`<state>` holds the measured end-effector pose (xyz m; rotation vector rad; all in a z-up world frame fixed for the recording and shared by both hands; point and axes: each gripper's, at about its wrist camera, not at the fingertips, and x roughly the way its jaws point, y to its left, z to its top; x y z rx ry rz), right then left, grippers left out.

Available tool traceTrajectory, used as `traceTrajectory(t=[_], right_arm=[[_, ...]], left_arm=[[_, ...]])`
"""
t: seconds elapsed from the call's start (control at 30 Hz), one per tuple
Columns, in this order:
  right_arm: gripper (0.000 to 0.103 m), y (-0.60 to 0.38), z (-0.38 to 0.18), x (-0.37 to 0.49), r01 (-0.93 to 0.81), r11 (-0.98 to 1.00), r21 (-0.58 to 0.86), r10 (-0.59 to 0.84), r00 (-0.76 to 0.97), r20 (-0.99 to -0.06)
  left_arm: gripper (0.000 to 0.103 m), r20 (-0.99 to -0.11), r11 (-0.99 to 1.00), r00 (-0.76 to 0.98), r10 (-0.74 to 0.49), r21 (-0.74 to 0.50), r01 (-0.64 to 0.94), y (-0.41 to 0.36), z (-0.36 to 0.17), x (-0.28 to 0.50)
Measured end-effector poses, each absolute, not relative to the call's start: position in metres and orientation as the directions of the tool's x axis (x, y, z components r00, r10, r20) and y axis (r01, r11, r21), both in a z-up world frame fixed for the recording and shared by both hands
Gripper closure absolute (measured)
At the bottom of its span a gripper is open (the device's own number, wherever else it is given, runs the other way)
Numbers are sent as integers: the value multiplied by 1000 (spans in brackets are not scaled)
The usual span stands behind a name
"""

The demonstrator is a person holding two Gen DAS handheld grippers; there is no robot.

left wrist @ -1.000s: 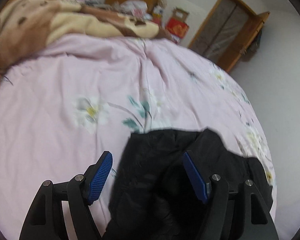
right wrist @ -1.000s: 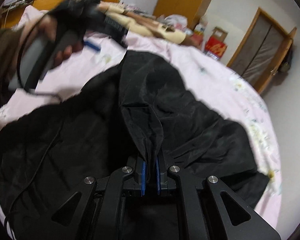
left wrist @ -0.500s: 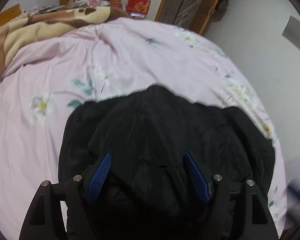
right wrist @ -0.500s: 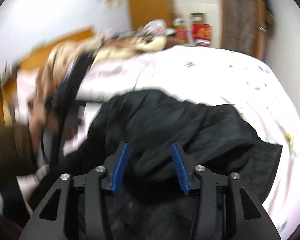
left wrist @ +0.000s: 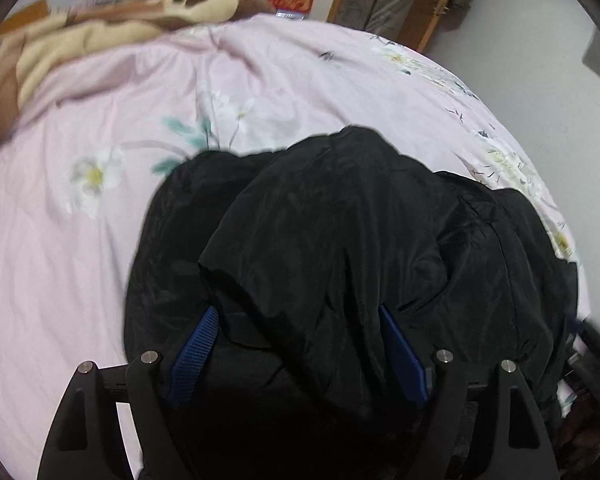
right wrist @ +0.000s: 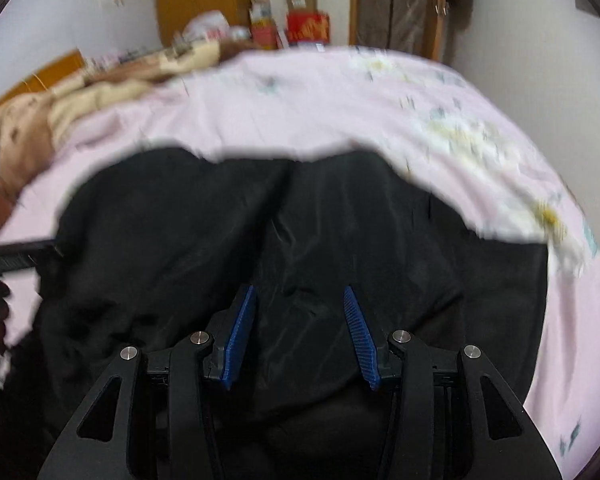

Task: Fold large clothes

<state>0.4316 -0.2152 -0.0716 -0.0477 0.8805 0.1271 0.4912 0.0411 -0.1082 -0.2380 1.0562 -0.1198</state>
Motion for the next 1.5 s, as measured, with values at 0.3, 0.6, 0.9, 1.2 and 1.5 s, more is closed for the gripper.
traceTrajectory(t=[0.3, 0.6, 0.9, 1.2, 1.5], right_arm=[[57, -221, -86, 412, -107, 994, -10, 59, 623, -780], [56, -233, -34, 357, -39, 996, 84, 88, 680, -728], [56, -224, 35, 258, -56, 989, 133, 129, 757, -641], [56, -233, 81, 162, -27, 993, 118, 91, 807, -584], [56, -259, 122, 63, 12, 998, 66, 24, 861, -508]], left_arm=[[20, -847, 972, 493, -199, -235, -11, 37, -117, 487], [21, -821, 954, 519, -238, -298, -34, 62, -76, 433], [21, -777, 952, 584, -234, -304, -24, 89, -15, 324], [21, -728, 951, 652, -213, -308, -33, 124, 37, 231], [21, -720, 974, 682, -126, -219, -51, 177, 61, 130]])
